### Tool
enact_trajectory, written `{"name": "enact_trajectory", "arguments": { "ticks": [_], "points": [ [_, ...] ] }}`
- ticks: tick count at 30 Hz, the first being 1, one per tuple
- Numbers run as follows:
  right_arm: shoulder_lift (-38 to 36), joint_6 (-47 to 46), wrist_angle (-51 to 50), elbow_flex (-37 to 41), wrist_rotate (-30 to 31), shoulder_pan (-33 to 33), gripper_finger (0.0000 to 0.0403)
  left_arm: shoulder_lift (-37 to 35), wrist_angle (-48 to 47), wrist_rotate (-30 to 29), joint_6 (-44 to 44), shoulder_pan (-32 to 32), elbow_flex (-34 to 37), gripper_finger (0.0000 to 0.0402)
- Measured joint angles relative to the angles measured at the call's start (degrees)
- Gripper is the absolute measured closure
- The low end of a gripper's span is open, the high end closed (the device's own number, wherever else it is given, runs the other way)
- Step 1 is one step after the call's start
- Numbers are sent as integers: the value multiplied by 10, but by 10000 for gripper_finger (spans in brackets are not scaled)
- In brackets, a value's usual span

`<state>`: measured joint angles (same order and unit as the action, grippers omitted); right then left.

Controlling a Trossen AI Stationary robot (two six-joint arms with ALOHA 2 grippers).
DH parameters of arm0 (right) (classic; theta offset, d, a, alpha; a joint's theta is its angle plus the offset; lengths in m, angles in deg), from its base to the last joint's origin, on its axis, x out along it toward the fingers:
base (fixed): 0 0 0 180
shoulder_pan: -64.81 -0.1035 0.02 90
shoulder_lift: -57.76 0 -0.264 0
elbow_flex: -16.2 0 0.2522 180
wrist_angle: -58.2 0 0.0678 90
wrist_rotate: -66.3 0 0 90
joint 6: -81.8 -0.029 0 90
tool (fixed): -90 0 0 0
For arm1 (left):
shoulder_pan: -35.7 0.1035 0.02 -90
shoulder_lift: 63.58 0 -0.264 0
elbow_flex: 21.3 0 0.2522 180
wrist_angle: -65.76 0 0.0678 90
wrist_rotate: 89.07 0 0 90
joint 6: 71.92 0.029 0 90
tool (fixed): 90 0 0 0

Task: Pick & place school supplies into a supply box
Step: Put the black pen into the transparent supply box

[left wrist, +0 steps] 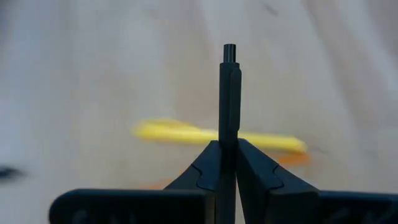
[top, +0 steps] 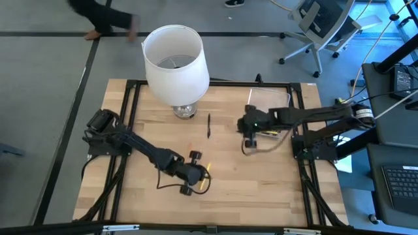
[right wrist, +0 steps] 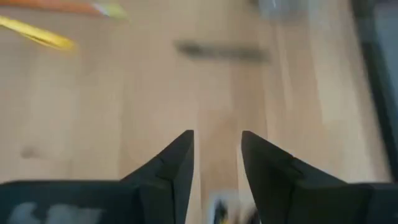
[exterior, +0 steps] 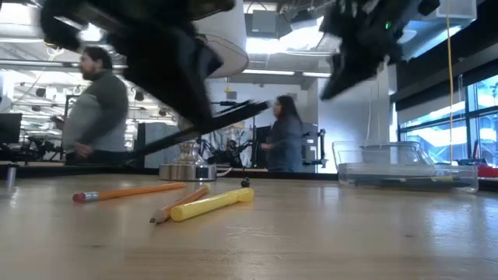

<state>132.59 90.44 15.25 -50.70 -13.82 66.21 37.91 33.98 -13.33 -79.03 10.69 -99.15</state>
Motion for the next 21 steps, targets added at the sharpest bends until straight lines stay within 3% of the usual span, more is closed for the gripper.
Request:
{"name": "enact_trajectory", "arguments": {
  "ticks": [5, 10, 14, 21],
  "points": [
    [-4, 100, 83, 0, -1, -58, 264, 0, 52, -54, 142, 23, 0, 379],
    [-4, 133, 102, 0, -1, -104, 264, 0, 95, -64, 224, 52, 0, 379],
    [-4, 153, 102, 0, -1, -141, 264, -11, 128, -21, 279, 77, 0, 379],
    [-4, 208, 137, 0, 0, -195, 264, -73, 177, 126, 370, 126, -1, 379]
  ]
}}
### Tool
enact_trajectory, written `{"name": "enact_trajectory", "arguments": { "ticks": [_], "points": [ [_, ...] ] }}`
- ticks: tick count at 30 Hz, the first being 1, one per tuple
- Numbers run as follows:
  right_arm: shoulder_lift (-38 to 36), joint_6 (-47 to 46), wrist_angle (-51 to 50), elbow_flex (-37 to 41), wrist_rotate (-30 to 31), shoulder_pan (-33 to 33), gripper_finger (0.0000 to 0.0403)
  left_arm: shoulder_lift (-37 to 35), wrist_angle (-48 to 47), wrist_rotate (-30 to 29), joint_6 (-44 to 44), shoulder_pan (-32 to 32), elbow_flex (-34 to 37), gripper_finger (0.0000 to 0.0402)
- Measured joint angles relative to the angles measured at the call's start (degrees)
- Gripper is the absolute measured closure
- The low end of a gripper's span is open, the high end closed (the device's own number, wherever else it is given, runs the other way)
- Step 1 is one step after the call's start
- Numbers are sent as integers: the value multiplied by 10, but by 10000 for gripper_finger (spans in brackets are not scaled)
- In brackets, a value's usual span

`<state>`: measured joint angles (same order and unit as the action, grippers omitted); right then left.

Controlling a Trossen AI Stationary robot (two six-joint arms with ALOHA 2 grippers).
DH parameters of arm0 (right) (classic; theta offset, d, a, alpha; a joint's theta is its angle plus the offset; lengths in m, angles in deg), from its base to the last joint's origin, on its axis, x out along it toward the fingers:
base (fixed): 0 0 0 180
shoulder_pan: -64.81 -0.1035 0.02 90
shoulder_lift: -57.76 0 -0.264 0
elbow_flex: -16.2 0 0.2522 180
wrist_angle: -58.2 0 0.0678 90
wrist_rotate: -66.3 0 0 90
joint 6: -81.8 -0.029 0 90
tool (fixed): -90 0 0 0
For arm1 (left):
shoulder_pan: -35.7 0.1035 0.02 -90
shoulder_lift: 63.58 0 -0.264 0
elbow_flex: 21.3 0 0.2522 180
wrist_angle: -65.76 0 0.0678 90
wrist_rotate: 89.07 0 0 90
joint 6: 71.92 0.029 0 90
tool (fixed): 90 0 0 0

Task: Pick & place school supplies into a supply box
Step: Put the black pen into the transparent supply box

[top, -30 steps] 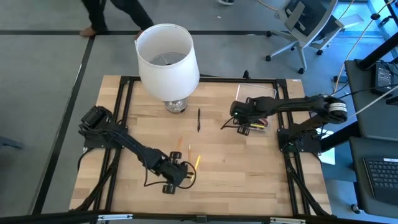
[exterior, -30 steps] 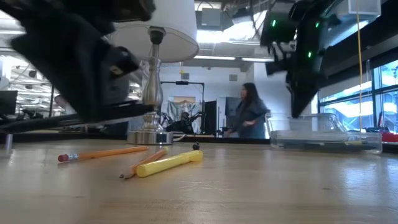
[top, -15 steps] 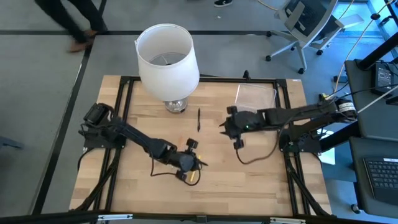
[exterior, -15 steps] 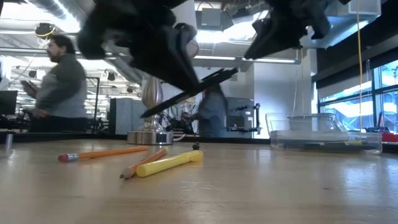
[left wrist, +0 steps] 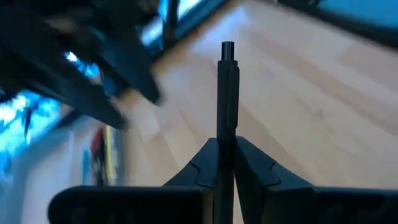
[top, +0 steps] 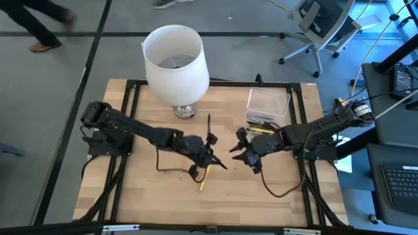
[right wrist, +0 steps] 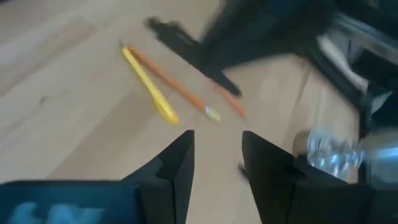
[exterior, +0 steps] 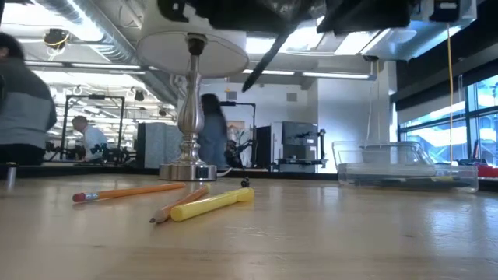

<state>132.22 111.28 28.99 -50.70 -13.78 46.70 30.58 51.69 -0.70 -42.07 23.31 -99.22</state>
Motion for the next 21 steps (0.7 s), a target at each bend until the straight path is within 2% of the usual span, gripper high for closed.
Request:
{"name": "enact_trajectory", "arguments": {
  "ticks": [4, 9, 14, 21],
  "points": [
    [0, 37, 58, 0, -2, -15, 264, -8, 37, 75, 16, 33, 0, 379],
    [0, 42, 91, 0, -37, -17, 264, -8, 68, 143, 26, 60, 0, 379],
    [0, 42, 118, 0, -77, -16, 264, -8, 87, 171, 33, 69, 0, 379],
    [0, 41, 140, 0, -115, -16, 264, -8, 96, 173, 40, 69, 0, 379]
  ]
}}
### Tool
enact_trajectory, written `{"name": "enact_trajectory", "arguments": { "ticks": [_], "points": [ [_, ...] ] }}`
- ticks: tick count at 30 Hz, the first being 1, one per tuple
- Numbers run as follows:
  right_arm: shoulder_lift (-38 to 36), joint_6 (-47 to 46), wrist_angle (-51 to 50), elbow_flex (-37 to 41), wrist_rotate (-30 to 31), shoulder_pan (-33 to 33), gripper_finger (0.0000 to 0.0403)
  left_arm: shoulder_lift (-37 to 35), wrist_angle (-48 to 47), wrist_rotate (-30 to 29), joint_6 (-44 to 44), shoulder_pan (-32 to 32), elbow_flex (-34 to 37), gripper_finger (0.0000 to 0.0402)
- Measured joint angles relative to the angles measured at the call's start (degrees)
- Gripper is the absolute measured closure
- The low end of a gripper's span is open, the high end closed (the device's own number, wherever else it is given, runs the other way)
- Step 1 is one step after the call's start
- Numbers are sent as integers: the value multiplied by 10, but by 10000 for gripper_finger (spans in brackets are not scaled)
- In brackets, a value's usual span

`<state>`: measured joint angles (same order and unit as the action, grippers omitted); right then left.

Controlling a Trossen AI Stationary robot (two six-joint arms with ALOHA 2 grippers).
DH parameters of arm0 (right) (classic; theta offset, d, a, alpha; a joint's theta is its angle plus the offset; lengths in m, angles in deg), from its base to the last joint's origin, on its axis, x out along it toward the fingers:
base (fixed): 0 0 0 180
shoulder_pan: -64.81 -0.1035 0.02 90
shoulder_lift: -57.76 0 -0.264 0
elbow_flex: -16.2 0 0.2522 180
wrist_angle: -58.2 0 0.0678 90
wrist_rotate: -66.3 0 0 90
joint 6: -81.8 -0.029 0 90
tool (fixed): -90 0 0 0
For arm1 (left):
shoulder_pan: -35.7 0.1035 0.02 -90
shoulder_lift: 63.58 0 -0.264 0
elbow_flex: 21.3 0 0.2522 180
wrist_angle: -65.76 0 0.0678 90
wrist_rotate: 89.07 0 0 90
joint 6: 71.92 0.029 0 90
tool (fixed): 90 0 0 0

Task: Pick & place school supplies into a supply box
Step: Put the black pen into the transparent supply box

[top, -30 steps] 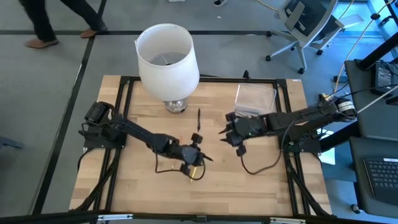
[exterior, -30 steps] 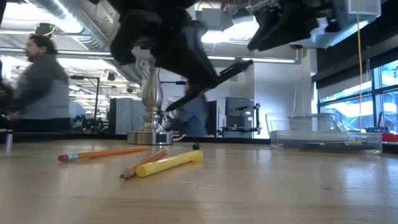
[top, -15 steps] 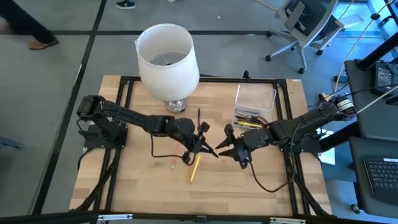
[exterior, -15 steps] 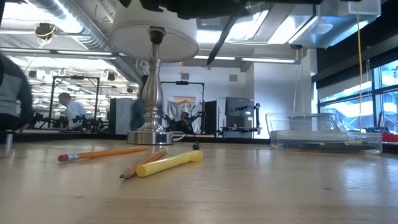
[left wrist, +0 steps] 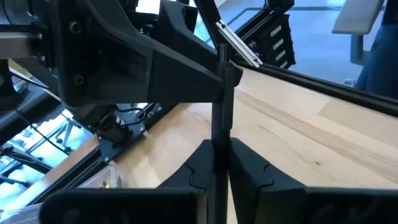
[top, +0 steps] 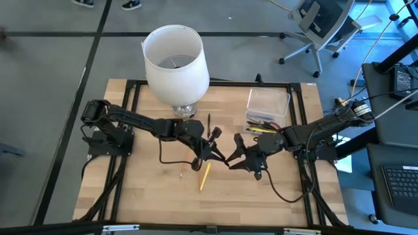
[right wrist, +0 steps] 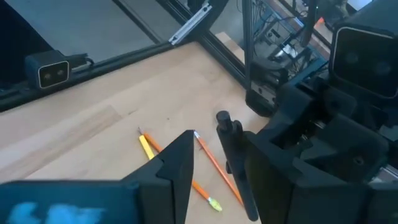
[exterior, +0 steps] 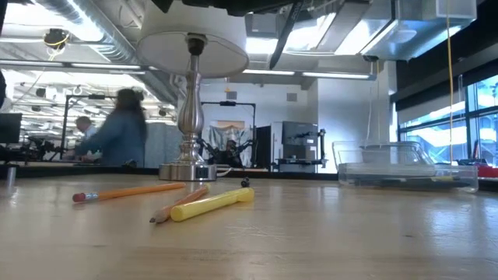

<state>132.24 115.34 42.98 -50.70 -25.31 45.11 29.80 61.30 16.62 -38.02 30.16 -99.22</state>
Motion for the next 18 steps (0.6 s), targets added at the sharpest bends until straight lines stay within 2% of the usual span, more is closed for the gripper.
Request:
{"name": "enact_trajectory", "arguments": {
  "ticks": [18],
  "points": [
    [0, 0, 31, 0, -6, 0, 264, 1, 60, -5, -18, -13, 1, 376]
  ]
}}
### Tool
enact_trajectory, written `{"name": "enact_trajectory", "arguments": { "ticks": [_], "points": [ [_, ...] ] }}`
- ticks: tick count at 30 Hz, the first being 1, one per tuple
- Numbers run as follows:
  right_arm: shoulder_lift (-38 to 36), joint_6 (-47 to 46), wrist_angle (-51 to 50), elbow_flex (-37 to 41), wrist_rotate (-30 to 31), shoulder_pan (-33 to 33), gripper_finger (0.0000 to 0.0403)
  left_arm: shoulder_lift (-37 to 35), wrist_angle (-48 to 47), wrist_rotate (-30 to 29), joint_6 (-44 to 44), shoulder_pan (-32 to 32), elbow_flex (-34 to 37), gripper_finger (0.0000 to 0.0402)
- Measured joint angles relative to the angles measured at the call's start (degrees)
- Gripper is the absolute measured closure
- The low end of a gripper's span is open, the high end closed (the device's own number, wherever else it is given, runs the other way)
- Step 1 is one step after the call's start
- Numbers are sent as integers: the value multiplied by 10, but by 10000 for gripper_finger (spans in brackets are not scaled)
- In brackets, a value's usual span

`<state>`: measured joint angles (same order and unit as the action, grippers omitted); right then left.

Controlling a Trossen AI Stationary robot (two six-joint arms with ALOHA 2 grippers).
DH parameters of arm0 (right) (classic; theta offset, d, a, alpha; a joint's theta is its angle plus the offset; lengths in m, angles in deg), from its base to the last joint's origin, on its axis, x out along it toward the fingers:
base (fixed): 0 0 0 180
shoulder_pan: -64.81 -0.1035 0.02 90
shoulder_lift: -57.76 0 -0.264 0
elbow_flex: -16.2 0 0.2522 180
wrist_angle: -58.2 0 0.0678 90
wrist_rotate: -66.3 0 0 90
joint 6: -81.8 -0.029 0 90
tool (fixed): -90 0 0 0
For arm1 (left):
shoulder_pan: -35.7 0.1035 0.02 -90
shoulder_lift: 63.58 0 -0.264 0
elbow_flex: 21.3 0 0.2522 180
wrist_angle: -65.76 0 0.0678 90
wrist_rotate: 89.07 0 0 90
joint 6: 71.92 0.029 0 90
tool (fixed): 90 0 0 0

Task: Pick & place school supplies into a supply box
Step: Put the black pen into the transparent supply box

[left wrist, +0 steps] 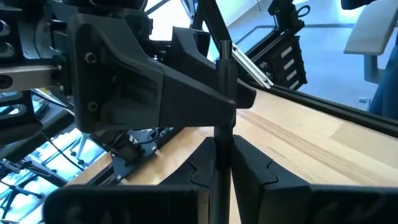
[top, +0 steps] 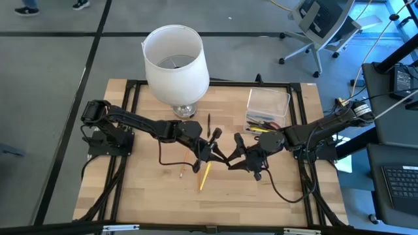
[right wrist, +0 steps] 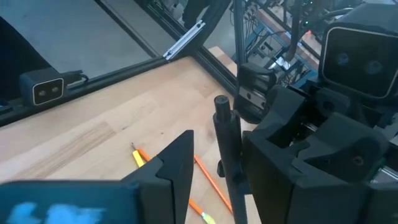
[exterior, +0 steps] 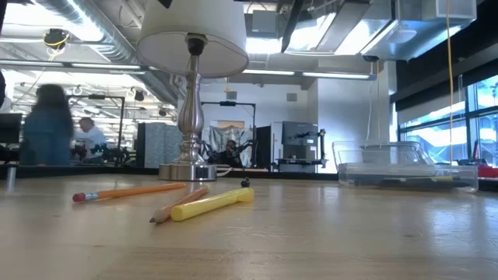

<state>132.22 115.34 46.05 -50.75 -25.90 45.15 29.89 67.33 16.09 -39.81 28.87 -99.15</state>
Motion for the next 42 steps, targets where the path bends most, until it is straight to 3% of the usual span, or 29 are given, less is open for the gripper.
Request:
{"name": "enact_trajectory", "arguments": {
  "ticks": [9, 19, 23, 33, 38, 42],
  "points": [
    [1, 0, 6, 0, 1, 0, 271, 0, 1, 0, 0, 0, 0, 375],
    [1, 1, 10, 0, 7, 0, 353, 0, 0, -2, 0, 0, 0, 375],
    [1, 1, 5, 0, 25, 0, 360, 0, -4, -7, 0, 0, 0, 371],
    [1, -21, -32, 1, 40, -1, 359, -2, -123, -155, -28, -2, -1, 322],
    [1, -73, -89, 1, 125, 2, 359, -2, -203, -225, -126, -3, -1, 307],
    [1, -132, -181, 1, 218, 27, 359, -2, -276, -232, -222, -3, -1, 306]
  ]
}}
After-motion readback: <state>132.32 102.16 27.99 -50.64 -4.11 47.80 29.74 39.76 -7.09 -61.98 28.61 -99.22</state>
